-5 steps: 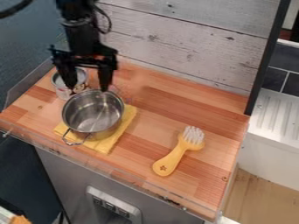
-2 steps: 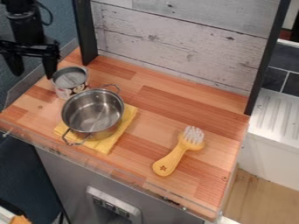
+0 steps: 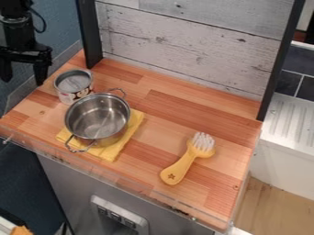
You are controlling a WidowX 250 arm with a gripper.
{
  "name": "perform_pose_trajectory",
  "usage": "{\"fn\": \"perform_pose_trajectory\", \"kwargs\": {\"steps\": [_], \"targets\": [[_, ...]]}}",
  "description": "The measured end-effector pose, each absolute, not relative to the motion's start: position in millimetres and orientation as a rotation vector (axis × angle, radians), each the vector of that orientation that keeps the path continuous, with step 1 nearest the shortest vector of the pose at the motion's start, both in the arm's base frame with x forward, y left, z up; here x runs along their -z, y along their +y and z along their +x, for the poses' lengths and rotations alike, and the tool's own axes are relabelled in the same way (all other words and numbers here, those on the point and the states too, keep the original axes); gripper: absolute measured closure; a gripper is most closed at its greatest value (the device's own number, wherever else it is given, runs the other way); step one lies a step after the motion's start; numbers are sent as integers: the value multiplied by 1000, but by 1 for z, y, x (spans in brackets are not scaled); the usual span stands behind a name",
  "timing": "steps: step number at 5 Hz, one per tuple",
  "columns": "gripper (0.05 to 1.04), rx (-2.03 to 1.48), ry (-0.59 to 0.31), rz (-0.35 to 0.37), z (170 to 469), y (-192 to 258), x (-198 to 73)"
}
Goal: Moved the can from the left side to the right side
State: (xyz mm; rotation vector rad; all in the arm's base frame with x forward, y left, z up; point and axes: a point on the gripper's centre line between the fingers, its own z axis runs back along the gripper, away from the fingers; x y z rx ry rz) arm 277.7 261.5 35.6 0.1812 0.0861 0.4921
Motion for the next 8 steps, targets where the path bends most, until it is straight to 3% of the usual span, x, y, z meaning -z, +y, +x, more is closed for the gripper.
{"fn": "perform_pose_trajectory", "kwargs": {"steps": [2,3,8], "targets": [[83,-476,135,231,297,249,-21],[83,-481,118,235,309,241,-23],[83,-310,54,159,379,148,-17]]}}
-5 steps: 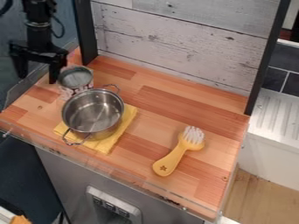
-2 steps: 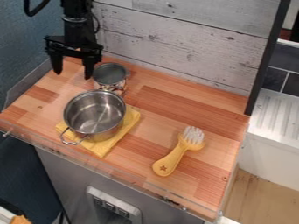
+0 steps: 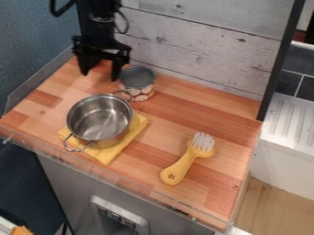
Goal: Moved the can from the left side to the right side
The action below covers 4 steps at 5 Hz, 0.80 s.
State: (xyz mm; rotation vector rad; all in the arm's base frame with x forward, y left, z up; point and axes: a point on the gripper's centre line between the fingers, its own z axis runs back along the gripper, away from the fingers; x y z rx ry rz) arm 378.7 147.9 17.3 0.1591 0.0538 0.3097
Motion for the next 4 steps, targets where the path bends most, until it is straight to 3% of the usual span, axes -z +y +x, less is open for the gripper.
{"fn": "perform_pose_trajectory", "kwargs": {"steps": [1,4], "targets": [[83,-218,61,146,393,124,-2],[83,-38,-25,144,417,73,0]]}}
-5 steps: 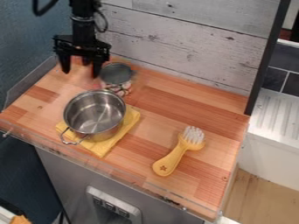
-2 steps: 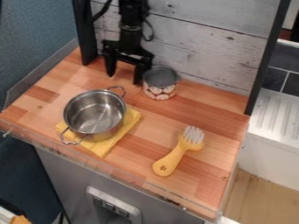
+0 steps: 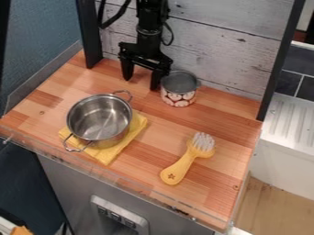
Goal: Moved the can from the left side to the right side
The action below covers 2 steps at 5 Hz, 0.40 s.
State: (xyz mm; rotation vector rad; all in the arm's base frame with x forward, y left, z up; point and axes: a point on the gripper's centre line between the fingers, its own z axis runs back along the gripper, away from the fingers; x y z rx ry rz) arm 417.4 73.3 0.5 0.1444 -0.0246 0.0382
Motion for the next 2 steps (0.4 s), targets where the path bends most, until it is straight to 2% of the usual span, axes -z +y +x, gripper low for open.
{"fn": "perform_pose_trajectory", "kwargs": {"steps": [2], "targets": [[83,52,-104,141,421,26,-9]]}}
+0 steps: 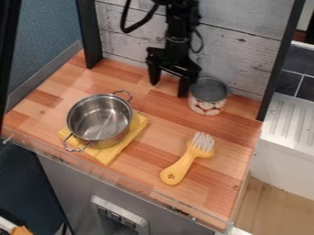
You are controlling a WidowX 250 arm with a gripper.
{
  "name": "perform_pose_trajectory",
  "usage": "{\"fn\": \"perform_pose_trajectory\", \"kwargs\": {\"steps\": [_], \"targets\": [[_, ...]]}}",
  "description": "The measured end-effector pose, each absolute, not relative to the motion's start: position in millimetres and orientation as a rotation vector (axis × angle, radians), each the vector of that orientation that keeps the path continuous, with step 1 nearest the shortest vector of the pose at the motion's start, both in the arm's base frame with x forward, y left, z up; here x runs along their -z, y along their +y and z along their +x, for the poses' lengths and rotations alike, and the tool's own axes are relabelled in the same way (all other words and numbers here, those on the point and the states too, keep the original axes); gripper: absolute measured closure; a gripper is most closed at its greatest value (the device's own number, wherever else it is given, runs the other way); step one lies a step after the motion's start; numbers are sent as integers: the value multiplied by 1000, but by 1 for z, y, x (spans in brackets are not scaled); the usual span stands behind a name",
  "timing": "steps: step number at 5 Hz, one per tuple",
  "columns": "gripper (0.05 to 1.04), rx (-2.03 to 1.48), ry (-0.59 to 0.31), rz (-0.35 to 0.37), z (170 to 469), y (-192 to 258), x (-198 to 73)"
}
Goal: Moved the can from the left side to the right side
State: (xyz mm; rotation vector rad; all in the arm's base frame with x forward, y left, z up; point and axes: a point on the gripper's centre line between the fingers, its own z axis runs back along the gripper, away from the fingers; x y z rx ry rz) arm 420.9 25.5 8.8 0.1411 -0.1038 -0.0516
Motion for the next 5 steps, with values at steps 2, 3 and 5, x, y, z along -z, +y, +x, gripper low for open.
{"fn": "perform_pose_trajectory", "kwargs": {"steps": [2,3,5], "targets": [[83,62,-175,151,415,14,-29],[83,57,-216,131,409,11,-55],[83,44,-218,70,383,24,-75]]}}
